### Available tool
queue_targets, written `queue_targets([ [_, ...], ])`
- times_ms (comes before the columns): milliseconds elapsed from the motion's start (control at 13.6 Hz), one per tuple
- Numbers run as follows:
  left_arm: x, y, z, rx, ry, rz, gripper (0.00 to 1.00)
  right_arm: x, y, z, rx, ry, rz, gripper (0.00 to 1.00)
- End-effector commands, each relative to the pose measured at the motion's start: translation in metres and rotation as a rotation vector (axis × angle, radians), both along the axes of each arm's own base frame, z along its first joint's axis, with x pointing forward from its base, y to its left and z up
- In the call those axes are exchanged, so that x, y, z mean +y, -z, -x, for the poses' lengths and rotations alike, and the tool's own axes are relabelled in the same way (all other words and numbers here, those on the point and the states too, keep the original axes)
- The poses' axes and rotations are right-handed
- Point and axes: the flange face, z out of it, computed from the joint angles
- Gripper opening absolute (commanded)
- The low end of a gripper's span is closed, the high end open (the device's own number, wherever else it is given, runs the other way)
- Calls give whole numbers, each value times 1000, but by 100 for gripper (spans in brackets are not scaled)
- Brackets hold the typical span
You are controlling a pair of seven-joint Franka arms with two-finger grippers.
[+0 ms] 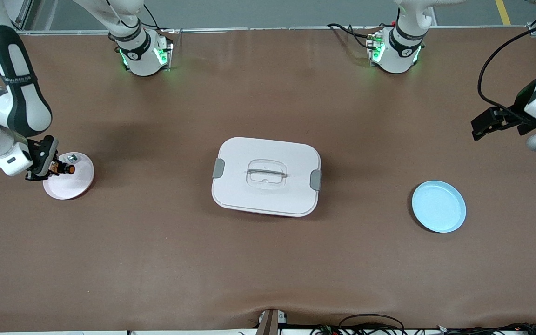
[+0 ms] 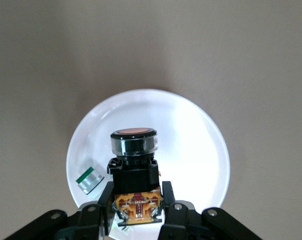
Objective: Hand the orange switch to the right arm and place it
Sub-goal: 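Lower the switch onto the white plate while the left gripper retracts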
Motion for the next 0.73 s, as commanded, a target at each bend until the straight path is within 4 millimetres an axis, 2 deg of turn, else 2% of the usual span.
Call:
queue_targets([
  [0, 0, 1, 22, -23, 33, 2, 100, -9, 10, -5, -12, -18, 13, 0],
  [661, -2, -2, 21, -20, 32, 48, 100, -2, 49, -18, -30, -36, 22, 0],
])
